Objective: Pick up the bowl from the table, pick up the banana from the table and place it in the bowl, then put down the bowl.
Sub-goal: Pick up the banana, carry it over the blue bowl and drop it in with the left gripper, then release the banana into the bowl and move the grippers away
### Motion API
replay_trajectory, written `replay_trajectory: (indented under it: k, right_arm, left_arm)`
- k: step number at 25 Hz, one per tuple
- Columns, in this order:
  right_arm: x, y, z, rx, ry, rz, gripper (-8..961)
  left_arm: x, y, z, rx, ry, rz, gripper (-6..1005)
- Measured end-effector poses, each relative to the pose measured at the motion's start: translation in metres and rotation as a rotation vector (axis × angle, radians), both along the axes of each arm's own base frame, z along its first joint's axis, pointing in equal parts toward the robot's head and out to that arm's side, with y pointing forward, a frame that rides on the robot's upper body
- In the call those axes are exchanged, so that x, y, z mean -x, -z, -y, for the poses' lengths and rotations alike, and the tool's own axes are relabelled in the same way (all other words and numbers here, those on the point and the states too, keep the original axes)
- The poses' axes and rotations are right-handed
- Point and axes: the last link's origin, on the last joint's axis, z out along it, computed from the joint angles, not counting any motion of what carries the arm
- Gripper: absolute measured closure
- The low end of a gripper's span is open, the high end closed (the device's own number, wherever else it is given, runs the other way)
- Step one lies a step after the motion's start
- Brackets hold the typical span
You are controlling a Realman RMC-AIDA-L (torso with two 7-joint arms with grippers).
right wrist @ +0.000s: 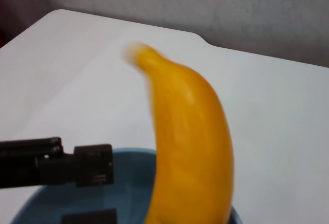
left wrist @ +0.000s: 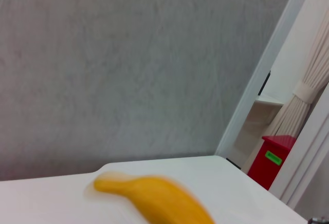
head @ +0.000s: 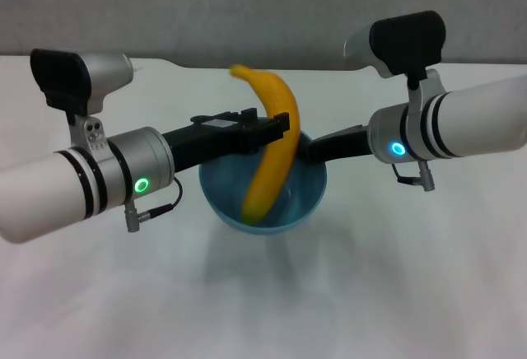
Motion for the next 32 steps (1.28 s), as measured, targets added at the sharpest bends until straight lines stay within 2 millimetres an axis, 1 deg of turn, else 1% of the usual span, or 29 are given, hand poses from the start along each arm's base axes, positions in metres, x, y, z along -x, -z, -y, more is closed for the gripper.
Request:
replay_trajectory:
  k: [1, 7, 10, 12, 14, 15, 16, 20, 23, 28, 32]
  right_arm:
    - [0.0, 0.0, 0.0, 0.0, 0.0, 0.0, 919]
    - [-0.002, 0.0, 0.001, -0.001, 0.005, -0.001, 916]
    - [-0.005, -0.001, 0.001, -0.001, 0.017, -0.002, 915]
    - [-0.006, -0.001, 0.001, 0.0, 0.023, -0.002, 914]
    - [-0.008, -0.002, 0.001, -0.001, 0.03, -0.003, 913]
    - [-0.009, -0.003, 0.001, -0.003, 0.033, -0.005, 913]
    - [-0.011, -0.003, 0.001, -0.005, 0.036, -0.007, 912]
    - [-0.011, -0.005, 0.001, -0.007, 0.038, -0.009, 911]
    - [-0.011, -0.005, 0.001, -0.003, 0.041, -0.01, 909]
    - [-0.011, -0.013, 0.0, 0.026, 0.064, -0.019, 907]
    - [-0.01, -0.019, -0.001, 0.054, 0.069, -0.001, 905]
  left_arm:
    - [0.001, 0.0, 0.0, 0.001, -0.002, -0.002, 479]
    - [0.004, -0.001, -0.001, -0.005, -0.011, -0.001, 280]
    - [0.005, -0.012, -0.006, -0.036, -0.014, 0.005, 168]
    - [0.01, -0.024, -0.011, -0.068, -0.029, 0.013, 94]
    - [0.016, -0.035, -0.014, -0.092, -0.044, 0.024, 95]
    - [0.021, -0.044, -0.016, -0.116, -0.058, 0.034, 95]
    - [0.021, -0.044, -0.016, -0.116, -0.058, 0.034, 95]
    - [0.031, -0.059, -0.017, -0.17, -0.07, 0.027, 96]
    - [0.039, -0.066, -0.018, -0.219, -0.048, -0.03, 97]
    - [0.047, -0.067, -0.017, -0.276, 0.036, -0.168, 97]
    - [0.057, -0.064, -0.017, -0.331, 0.095, -0.331, 97]
